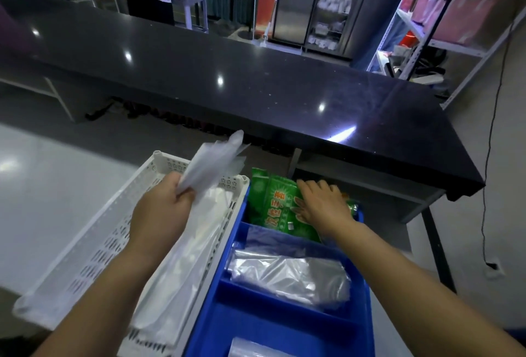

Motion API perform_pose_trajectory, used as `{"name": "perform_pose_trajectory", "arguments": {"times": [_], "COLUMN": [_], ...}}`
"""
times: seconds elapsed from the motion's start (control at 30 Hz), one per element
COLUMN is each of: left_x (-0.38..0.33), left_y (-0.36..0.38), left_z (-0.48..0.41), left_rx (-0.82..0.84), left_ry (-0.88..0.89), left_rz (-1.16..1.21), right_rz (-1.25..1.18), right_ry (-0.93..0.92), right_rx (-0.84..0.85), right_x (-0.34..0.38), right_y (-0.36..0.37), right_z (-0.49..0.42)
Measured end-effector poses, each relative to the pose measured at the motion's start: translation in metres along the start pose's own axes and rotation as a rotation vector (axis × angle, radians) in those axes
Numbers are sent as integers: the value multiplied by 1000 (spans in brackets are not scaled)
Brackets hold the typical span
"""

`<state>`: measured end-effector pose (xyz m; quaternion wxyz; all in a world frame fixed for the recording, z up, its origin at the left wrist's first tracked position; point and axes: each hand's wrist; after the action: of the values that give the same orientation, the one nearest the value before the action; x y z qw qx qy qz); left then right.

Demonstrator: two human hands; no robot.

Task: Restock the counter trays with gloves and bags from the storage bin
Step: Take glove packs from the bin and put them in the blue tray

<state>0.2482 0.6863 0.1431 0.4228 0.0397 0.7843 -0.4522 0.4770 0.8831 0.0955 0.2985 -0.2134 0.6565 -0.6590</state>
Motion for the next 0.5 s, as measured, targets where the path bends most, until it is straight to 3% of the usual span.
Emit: {"name": "perform_pose_trajectory", "arguments": {"times": [0.1,0.2,0.33,0.5], "left_x": [-7,-18,-46,-91], "left_y": [3,7,18,46], "left_z": [-4,-9,-14,-8], "left_rx": [19,62,165,163], "left_ry": [19,49,155,531], "left_rz": [19,41,-30,-307], "right_rz": [-146,-377,-430,-283], "right_ry": [24,37,-37,-227], "right_rx": [-77,-339,-620,-629], "right_x": [-1,-1,-1,-2], "right_y": [-12,-35,-70,-90], "right_z": [4,16,36,58]}}
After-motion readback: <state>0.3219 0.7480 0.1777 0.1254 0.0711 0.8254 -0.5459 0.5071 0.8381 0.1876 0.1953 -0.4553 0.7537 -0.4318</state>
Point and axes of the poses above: each hand's wrist, its own z-axis away from the middle knuckle, its own y-axis out of the palm, x = y × z, and after that the axes turned 1 degree about -z, right-handed
